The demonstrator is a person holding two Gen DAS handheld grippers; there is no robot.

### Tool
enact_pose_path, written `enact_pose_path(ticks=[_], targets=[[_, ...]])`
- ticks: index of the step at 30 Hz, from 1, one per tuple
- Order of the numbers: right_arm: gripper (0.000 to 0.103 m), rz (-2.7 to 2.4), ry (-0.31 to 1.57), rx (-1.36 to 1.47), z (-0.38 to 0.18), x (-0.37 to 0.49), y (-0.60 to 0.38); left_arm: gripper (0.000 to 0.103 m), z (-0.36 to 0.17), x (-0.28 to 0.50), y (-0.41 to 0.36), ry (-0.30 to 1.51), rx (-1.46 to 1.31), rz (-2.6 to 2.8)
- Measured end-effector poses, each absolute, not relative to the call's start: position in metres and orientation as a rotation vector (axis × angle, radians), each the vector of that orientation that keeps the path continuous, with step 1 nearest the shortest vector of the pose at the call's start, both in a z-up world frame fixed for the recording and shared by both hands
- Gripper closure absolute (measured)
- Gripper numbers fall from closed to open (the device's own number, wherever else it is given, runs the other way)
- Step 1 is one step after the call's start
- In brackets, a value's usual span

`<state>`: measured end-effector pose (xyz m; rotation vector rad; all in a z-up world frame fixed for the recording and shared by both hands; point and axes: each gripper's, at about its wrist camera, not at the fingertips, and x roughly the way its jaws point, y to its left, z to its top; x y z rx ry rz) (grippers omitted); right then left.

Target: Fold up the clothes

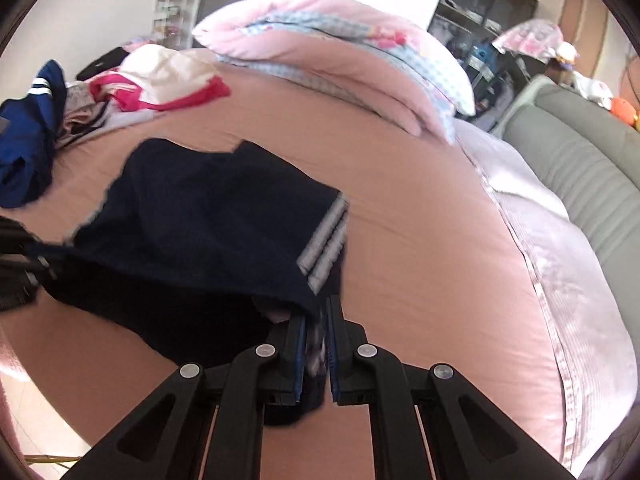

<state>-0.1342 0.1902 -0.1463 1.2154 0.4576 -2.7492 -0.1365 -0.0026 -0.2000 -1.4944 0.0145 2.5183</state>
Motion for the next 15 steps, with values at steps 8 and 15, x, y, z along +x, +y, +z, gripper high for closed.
enact_pose_path(ticks=[8, 15], targets=[[0.097, -2.793, 0.277, 1.343, -0.163, -0.122, 0.217, 0.091, -0.214, -0.125, 0.013, 0.164, -1.508, 2.495], [0.098, -2.86, 0.106, 1.245, -0.126, -0.108, 0.226, 0.092, -0.152, -0.116, -0.007, 0.167, -1.323, 2.711]])
